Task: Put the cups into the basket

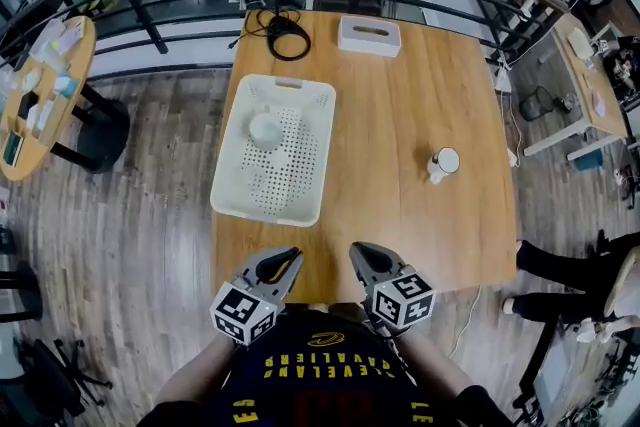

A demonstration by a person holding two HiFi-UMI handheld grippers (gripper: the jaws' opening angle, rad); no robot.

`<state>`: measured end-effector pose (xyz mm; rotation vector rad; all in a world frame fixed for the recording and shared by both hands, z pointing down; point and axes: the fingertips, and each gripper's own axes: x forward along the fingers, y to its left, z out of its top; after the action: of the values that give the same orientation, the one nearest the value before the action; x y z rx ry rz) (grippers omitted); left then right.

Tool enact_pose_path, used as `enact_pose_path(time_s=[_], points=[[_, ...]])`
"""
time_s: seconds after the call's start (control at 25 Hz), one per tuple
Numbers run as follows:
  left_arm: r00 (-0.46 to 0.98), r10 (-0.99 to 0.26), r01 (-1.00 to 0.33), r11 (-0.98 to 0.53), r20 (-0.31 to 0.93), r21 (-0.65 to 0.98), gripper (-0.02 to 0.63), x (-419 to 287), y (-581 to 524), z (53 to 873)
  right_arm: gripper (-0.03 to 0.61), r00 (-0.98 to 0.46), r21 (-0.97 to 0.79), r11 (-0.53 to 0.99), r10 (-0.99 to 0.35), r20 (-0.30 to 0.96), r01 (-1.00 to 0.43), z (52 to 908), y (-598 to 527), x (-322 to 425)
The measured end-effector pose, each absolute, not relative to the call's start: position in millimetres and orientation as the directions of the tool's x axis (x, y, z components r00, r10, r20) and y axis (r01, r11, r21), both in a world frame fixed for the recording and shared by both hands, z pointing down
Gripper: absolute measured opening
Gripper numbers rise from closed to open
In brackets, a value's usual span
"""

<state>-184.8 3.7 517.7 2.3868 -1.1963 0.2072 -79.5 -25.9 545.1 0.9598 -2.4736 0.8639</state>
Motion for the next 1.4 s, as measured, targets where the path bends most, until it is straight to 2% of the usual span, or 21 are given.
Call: enact_pose_path(time_s=[0.52, 0.8, 1.4], points=[[0.662, -0.682, -0.750, -0.599, 0.311, 0.280, 0.020, -68, -1, 501, 0.012, -0.643, -0.354, 0.538, -0.609, 0.463, -0.765, 530, -9, 33], [0.667, -0.676, -0.745, -0.616, 0.311, 0.258, 0.020, -35, 0, 499, 0.011, -0.613, -0.340, 0.510, -0.677, 0.409, -0.790, 521, -13, 73], [0.694, -0.670, -0.720, -0.643, 0.265, 0.260, 0.021, 24, -1, 494, 0.011, -0.628, -0.331, 0.533, -0.676, 0.387, -0.778, 519, -19, 123]])
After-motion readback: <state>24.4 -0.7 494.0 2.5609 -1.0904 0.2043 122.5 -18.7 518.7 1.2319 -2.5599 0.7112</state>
